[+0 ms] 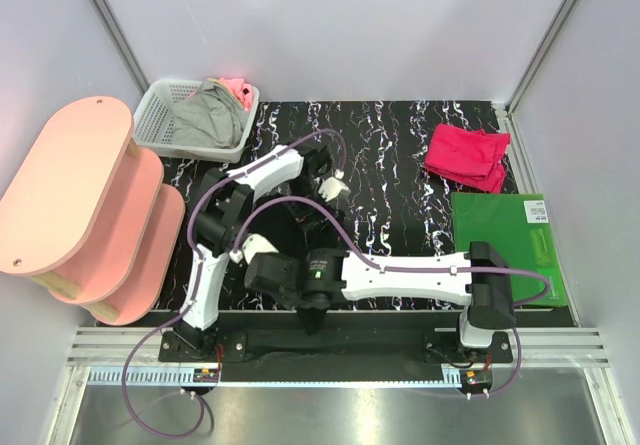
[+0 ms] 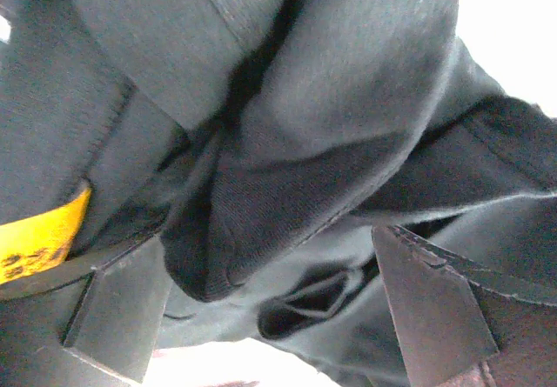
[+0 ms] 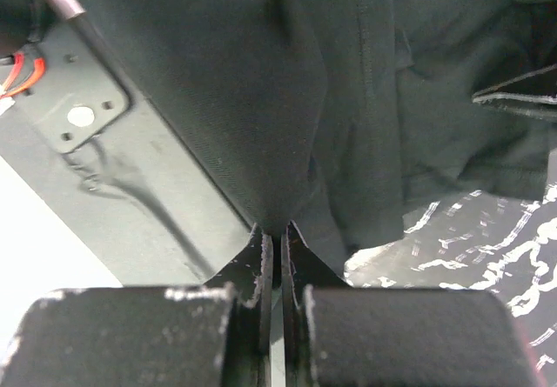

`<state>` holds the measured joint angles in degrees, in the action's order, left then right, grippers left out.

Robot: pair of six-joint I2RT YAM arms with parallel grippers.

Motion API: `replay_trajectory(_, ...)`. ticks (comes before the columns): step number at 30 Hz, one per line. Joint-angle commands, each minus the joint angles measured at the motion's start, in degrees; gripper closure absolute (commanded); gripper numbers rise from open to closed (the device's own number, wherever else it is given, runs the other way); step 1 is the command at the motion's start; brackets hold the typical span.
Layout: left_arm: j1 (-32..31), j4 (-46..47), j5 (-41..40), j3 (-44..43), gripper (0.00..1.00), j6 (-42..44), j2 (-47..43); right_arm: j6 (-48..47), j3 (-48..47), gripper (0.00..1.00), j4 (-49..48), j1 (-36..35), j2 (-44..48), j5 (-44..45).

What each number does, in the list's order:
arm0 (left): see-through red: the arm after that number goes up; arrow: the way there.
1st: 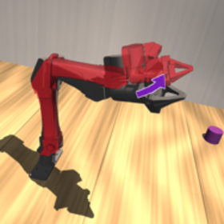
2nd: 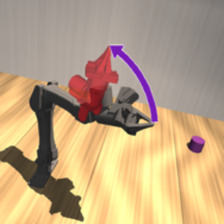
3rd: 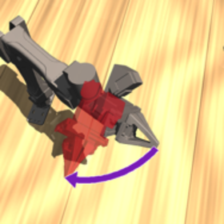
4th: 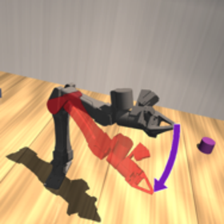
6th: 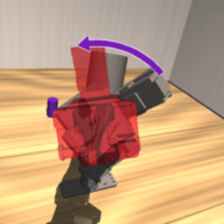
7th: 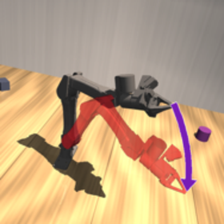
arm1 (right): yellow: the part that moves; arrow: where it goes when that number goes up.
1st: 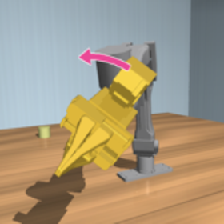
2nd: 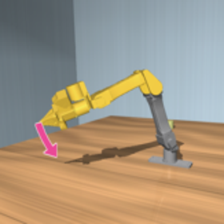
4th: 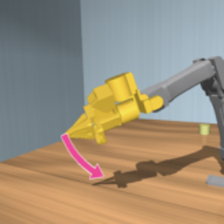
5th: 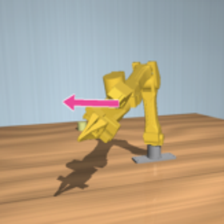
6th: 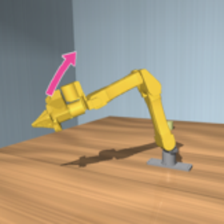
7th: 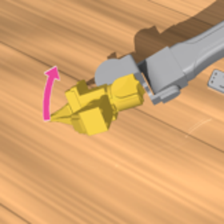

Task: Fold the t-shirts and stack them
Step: Fold the tshirt

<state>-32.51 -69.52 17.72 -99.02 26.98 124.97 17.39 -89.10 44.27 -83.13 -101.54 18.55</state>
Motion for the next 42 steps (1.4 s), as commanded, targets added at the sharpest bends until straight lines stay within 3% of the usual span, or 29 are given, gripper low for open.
replay_trajectory(1, 0.4, 3.0, -0.8, -6.9, 0.01, -3.1, 2.0, -1.3, 0.4, 1.0, -2.9, 3.1, 4.3, 0.8)
replay_trajectory(8, 0.5, 4.6, 1.0, -3.2, 0.01, -4.3, -3.7, -2.0, -3.5, 1.0, -3.1, 3.9, 0.3, -4.9)
replay_trajectory(15, 0.5, 0.2, 1.6, 10.7, 0.01, 0.7, -21.0, 0.9, -3.8, 1.0, -1.5, -0.9, -0.2, -11.8)
replay_trajectory(21, 0.4, -0.8, 2.0, 18.4, 0.01, 1.4, -28.5, 2.6, -2.3, 1.0, 0.8, -5.5, -2.4, -20.8)
replay_trajectory(27, -1.8, -0.8, 5.8, 19.7, 0.01, 0.4, -26.9, 3.9, 1.8, 1.0, -0.9, -6.4, -3.1, -23.6)
replay_trajectory(35, -11.5, 0.4, 7.8, 22.7, 0.01, -0.8, -21.6, 3.4, 1.2, 1.0, -0.6, -6.4, -3.4, -23.0)
replay_trajectory(42, -11.4, 5.3, 6.1, 24.1, 0.01, -4.4, -16.1, 2.6, 0.9, 1.0, 0.0, -6.3, -3.3, -18.8)
